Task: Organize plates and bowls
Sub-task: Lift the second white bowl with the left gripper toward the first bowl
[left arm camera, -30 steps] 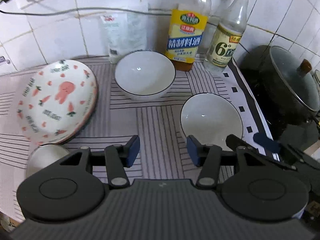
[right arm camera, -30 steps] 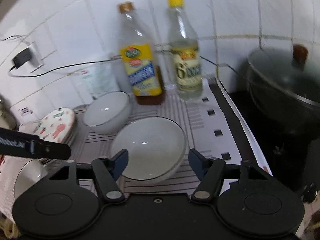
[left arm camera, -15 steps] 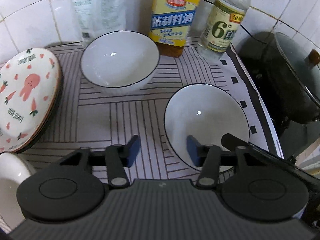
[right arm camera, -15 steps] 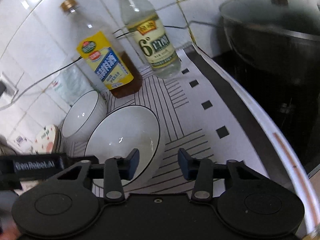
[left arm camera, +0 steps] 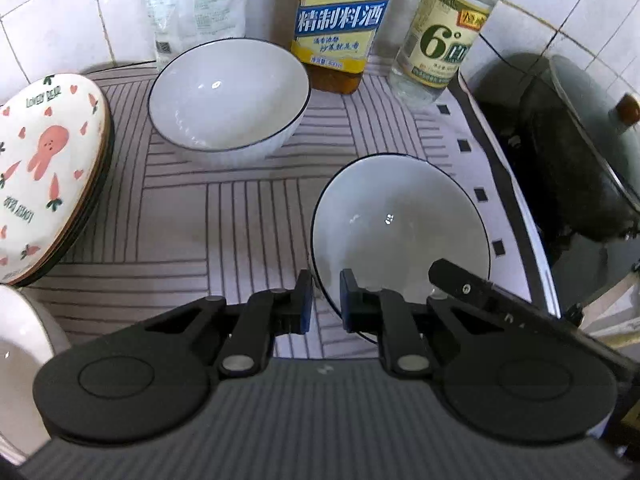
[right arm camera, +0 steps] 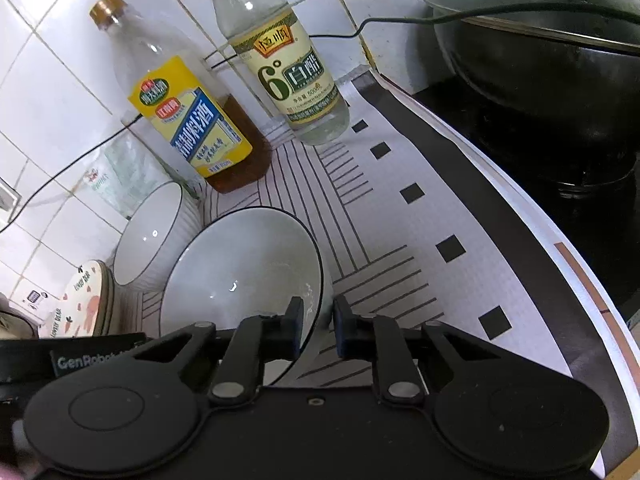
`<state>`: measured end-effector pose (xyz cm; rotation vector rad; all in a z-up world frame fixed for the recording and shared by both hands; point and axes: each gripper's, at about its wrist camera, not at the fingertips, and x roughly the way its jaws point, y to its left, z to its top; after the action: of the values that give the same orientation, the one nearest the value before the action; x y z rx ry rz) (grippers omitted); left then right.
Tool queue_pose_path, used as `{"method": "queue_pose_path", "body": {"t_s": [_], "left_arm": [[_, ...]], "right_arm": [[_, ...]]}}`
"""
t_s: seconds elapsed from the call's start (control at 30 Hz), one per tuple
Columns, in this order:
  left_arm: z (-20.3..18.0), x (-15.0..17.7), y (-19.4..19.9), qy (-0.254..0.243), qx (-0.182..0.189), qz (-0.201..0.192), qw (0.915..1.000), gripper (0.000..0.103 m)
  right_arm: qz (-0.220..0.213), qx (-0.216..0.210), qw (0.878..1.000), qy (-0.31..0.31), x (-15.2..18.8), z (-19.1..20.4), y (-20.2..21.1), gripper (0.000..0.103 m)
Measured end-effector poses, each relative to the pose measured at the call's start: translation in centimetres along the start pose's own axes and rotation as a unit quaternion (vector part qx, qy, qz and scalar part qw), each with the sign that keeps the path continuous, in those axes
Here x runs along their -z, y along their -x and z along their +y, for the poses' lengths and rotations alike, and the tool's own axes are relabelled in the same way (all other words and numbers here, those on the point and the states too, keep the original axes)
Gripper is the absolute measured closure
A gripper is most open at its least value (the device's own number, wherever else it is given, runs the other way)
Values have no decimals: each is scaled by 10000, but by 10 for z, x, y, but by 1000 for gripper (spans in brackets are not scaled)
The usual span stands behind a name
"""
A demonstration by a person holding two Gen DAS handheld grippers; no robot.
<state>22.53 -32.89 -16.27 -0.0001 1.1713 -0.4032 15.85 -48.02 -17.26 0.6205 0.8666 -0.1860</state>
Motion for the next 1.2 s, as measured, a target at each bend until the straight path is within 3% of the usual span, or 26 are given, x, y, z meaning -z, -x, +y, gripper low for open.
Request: {"method": "queue_pose_path", "body": {"t_s": [0.37, 0.8, 1.2], "left_arm": [[15, 21, 36, 75, -222, 143, 9996, 90], [40, 47, 99, 95, -532, 18, 9985, 90], [101, 71, 131, 502, -823, 10, 9953, 90]], "right_arm": [[252, -325, 9990, 151, 13, 16, 25, 84], [731, -848, 9933, 279, 27, 48, 54, 84], [991, -1220, 9829, 959, 43, 110, 58, 84]]}}
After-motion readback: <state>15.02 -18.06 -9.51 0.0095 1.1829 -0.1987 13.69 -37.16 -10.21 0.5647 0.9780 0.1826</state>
